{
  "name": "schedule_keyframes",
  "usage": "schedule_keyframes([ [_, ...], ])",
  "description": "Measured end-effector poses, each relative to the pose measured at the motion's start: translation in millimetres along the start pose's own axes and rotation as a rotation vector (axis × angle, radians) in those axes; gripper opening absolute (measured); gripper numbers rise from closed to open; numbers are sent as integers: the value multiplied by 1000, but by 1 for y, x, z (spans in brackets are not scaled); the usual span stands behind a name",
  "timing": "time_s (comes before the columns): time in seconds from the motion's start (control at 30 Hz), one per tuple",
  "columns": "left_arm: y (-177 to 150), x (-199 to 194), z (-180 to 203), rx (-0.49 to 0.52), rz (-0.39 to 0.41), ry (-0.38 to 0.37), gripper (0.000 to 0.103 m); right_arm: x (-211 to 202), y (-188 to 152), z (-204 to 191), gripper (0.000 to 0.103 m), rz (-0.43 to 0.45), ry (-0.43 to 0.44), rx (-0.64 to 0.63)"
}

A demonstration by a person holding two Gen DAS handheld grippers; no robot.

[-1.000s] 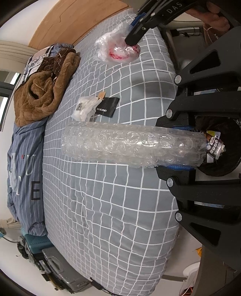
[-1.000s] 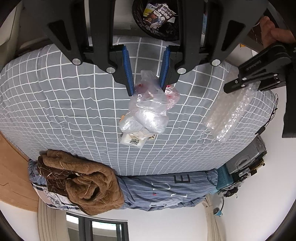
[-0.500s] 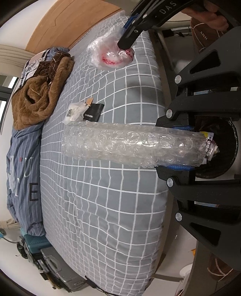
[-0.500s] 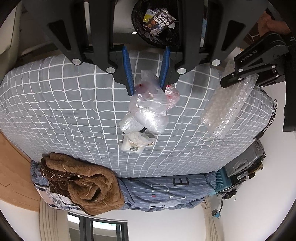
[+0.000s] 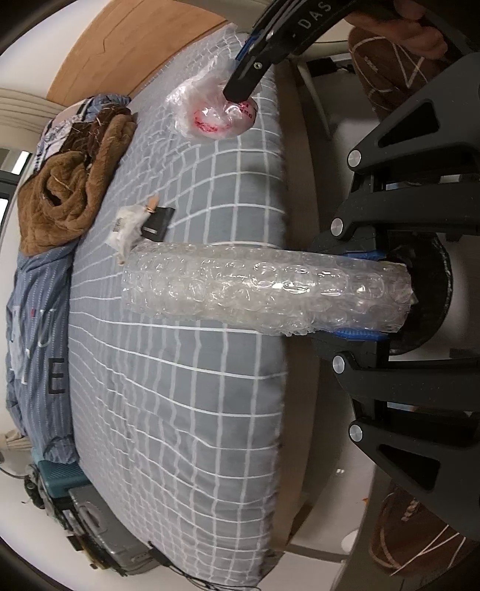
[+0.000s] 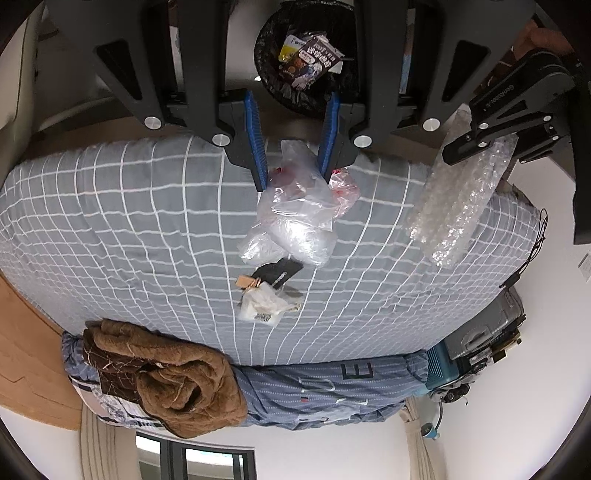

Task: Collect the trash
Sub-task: 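Carry the bubble wrap and clear plastic bag with both tools over the bin, then open the right tool to drop the clear plastic bag into the bin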

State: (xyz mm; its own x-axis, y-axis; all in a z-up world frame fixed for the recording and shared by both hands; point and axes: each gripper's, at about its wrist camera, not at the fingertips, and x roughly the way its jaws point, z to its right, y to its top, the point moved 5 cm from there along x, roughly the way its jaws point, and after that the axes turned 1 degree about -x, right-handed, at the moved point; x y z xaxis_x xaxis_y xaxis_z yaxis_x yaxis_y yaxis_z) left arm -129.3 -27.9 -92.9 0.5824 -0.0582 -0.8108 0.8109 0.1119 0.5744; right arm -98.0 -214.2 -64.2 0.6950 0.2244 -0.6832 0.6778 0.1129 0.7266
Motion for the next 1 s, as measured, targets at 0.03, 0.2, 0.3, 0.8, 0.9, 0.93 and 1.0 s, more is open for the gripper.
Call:
schedule_keyframes([
  [0.03,-4,1,-1,0,-7,4,25,0,-3,-2,26,-4,0,-3],
  [0.2,-19,-1,-9,-12,-18,13,25,0,-19,-9,26,-27,6,-11],
  [0.3,-28,-1,-14,-20,-27,20,25,3,-33,-13,26,-53,5,-11],
  [0.8,-85,36,-32,-52,-170,29,25,44,-113,-39,26,-231,20,-47],
  [0.9,-92,48,-35,-49,-194,42,25,59,-127,-46,26,-270,26,-63],
  [0.93,-94,52,-35,-49,-203,41,25,63,-130,-48,26,-283,27,-69],
  [1.0,-99,60,-36,-50,-220,44,25,73,-139,-51,26,-310,37,-74],
])
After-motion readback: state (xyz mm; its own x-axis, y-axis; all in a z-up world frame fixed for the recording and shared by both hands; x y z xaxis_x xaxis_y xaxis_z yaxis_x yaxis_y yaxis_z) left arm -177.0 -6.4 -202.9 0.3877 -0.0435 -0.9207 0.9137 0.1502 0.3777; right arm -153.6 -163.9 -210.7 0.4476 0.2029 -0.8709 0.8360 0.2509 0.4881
